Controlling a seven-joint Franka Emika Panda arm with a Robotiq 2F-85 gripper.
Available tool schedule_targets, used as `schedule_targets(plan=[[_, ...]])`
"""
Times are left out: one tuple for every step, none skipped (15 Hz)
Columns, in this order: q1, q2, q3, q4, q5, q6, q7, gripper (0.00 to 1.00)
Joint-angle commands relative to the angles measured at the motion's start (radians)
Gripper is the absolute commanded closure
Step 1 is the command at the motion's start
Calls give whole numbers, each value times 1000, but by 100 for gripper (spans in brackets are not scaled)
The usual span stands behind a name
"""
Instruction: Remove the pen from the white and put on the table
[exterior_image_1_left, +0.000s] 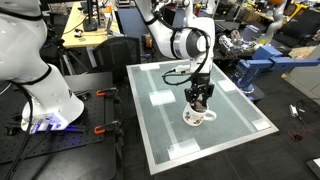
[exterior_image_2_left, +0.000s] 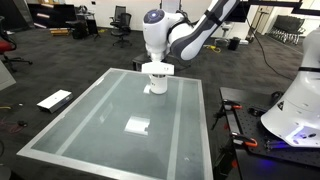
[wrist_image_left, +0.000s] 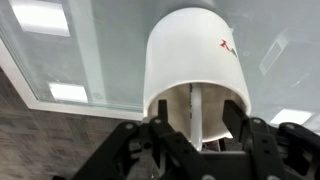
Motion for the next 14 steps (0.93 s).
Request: schedule_targets(plan=[[29, 22, -30, 32, 23, -41, 2, 39], [32, 26, -36, 35, 19, -44, 7, 37], [34, 29, -40, 38, 17, -46, 9, 33], [36, 31, -43, 41, 16, -49, 9, 40], [39, 33, -45, 43, 16, -51, 9, 56], [42, 35, -48, 46, 15, -57, 9, 65], [45, 37, -49, 49, 14, -62, 10, 69], [48, 40, -50, 52, 12, -67, 11, 76], [51, 42, -51, 55, 11, -73, 11, 85], [54, 44, -51, 59, 10, -79, 13, 92], [56, 45, -50, 61, 9, -82, 13, 99], [60, 42, -51, 61, 5, -85, 16, 100], [62, 41, -52, 61, 3, -86, 17, 100], [68, 34, -55, 58, -3, -89, 24, 97]])
